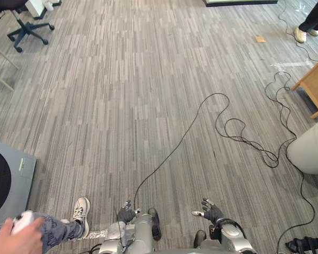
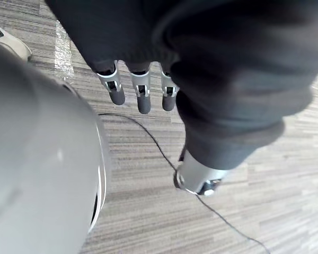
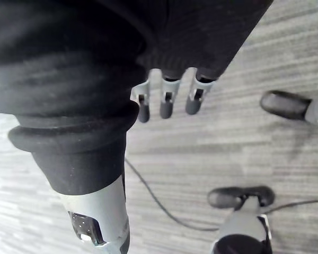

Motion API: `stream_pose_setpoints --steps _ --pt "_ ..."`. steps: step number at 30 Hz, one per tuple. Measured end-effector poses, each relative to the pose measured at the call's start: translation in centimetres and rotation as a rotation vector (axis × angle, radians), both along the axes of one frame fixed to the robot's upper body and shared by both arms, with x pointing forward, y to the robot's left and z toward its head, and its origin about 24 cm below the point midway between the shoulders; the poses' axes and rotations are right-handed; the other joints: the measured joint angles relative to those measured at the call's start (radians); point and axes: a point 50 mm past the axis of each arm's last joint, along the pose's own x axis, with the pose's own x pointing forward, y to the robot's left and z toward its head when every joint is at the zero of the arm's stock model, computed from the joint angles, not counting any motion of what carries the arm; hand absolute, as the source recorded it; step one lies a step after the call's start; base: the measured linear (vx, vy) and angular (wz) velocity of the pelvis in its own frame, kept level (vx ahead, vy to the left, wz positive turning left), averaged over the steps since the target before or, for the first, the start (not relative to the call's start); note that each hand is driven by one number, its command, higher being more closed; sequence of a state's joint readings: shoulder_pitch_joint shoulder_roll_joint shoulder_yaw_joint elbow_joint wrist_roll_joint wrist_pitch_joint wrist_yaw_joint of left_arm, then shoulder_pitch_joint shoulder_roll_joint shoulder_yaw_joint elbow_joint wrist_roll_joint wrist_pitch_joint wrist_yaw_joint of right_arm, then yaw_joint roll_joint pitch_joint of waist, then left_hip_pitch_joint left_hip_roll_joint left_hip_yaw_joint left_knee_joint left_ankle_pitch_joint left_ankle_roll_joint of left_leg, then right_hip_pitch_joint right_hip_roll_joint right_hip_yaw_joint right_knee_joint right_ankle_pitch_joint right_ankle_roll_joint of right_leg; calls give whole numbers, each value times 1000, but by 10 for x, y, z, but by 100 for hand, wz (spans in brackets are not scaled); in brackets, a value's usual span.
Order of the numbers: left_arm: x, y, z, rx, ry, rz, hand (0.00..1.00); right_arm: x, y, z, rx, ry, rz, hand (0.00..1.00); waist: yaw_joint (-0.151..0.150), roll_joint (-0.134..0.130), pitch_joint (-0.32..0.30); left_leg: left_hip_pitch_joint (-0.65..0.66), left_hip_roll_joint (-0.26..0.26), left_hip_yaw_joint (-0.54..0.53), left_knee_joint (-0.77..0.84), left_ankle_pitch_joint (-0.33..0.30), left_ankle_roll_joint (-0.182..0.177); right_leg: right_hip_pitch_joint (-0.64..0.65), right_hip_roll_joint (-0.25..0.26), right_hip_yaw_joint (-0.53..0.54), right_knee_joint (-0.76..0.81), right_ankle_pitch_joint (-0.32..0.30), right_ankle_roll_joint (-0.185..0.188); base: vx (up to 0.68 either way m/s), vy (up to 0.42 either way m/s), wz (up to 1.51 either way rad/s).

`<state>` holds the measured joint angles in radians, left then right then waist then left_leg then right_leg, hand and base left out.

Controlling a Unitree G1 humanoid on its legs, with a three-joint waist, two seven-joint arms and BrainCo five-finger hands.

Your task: Organize washtable

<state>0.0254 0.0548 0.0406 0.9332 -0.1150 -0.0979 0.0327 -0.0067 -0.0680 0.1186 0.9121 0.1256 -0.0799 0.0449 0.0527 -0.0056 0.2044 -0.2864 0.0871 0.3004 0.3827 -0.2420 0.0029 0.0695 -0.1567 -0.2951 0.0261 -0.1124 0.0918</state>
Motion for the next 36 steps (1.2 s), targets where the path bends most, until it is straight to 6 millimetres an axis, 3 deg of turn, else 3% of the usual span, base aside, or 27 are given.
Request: stream_pose_setpoints --steps 2,4,7,9,10,12,13,14,17,20,22,23,24,25,26,27,29,30,31,33,34,35,36 --pt "-1 7 0 20 6 19 0 -1 6 -2 15 14 -2 0 25 -24 -1 -9 -19 10 26 -11 41 4 -21 0 -12 7 11 241 191 -3" --pt "-3 12 0 24 9 43 0 -3 11 -3 28 25 -5 0 21 -36 0 -3 -25 24 76 -28 66 34 -36 0 -10 24 43 263 214 1" --pt "-10 13 -3 26 31 44 0 -6 11 -5 43 34 -32 0 26 -30 -7 98 -36 28 25 -104 73 -53 -77 55 286 -7 90 218 217 -30" --pt "-13 12 -4 45 48 -12 0 -15 7 -7 43 52 -60 0 0 -49 -13 165 -78 3 -24 -117 91 -210 -134 112 666 12 62 295 184 35" --pt "-17 14 -5 54 61 -19 0 -13 5 -6 41 40 -60 0 -15 -47 -9 209 -95 -18 -44 -131 102 -278 -124 142 825 -15 46 311 130 56" --pt "-19 16 -6 60 74 -21 0 -14 5 -6 39 45 -60 0 -20 -53 -5 284 -99 -31 -74 -136 112 -321 -87 122 910 -90 13 362 77 46" --pt "-21 15 -7 57 81 -21 0 -12 4 -6 37 40 -58 0 -27 -50 -3 348 -95 -55 -108 -138 115 -361 -46 66 890 -145 -33 385 47 46" --pt "-21 14 -7 55 84 -21 0 -11 4 -5 36 36 -55 0 -35 -48 -3 368 -91 -64 -123 -138 115 -379 -29 37 863 -162 -47 422 22 58" --pt "-17 6 -7 39 78 -31 0 5 -2 2 14 -21 -47 0 -51 -16 16 449 -62 -101 -191 -130 102 -500 44 -105 566 -132 -79 513 9 50" --pt "-15 1 -7 36 76 -54 0 11 -6 5 2 -33 -41 0 -83 -14 25 538 -56 -175 -229 -136 41 -546 94 -112 213 55 -88 567 -40 69" --pt "-22 4 -10 45 98 -53 0 8 -5 3 -2 -19 -34 0 -90 -26 18 588 -56 -225 -182 -170 -19 -543 122 -76 167 160 -179 778 -152 60" --pt "-21 4 -10 44 99 -47 0 14 -8 6 -7 -34 -37 0 -89 -1 18 564 -22 -241 -55 -169 -43 -542 127 -88 240 220 -171 846 -183 23" --pt "-18 -1 -10 31 92 -40 0 18 -11 9 -7 -52 -53 0 -84 31 33 476 21 -240 172 -88 -111 -510 151 -105 267 190 -199 703 -153 7" --pt "-18 0 -10 25 91 -18 0 20 -11 11 -7 -65 -52 0 -85 50 44 426 42 -238 297 4 -113 -476 169 -108 260 173 -210 726 -152 -29" --pt "-22 -2 -11 0 98 26 0 20 -12 12 -14 -71 -45 0 -71 78 60 338 94 -218 534 210 -157 -393 213 -81 224 159 -243 731 -98 -52" --pt "-20 -3 -9 -19 77 73 0 17 -9 10 -4 -54 -48 0 -59 91 67 247 158 -162 722 160 -124 -311 242 -57 209 117 -255 851 -68 -63" --pt "-12 8 -3 3 27 89 0 9 8 6 46 -30 -56 0 -30 49 79 129 195 -87 820 85 -86 -178 237 -6 169 61 -244 686 -38 -44" --pt "-8 15 2 15 -9 98 0 7 16 5 66 -20 -48 0 -13 19 70 45 191 -39 769 56 -60 -100 222 28 110 47 -228 543 -27 -41" --pt "-6 16 4 20 -26 101 0 5 19 3 70 -10 -43 0 -8 7 63 5 188 -17 721 43 -49 -70 214 45 87 47 -217 668 3 -57" --pt "1 17 9 21 -69 105 0 5 25 2 76 -2 -24 0 16 -6 65 -114 123 0 373 27 -49 25 178 95 31 13 -163 827 136 -56" --pt "2 16 10 20 -75 105 0 6 25 2 75 -1 -21 0 20 -7 65 -124 96 -8 236 40 -58 47 163 107 20 -1 -149 867 250 -51" --pt "2 13 10 10 -79 108 0 7 22 2 61 -1 -9 0 31 -1 63 -133 54 -33 -28 105 -99 92 140 131 0 -28 -123 606 225 -52" --pt "2 10 10 4 -81 109 0 6 18 1 48 3 -8 0 43 13 56 -135 51 -55 -124 132 -125 104 140 144 -11 -42 -112 757 315 -80"
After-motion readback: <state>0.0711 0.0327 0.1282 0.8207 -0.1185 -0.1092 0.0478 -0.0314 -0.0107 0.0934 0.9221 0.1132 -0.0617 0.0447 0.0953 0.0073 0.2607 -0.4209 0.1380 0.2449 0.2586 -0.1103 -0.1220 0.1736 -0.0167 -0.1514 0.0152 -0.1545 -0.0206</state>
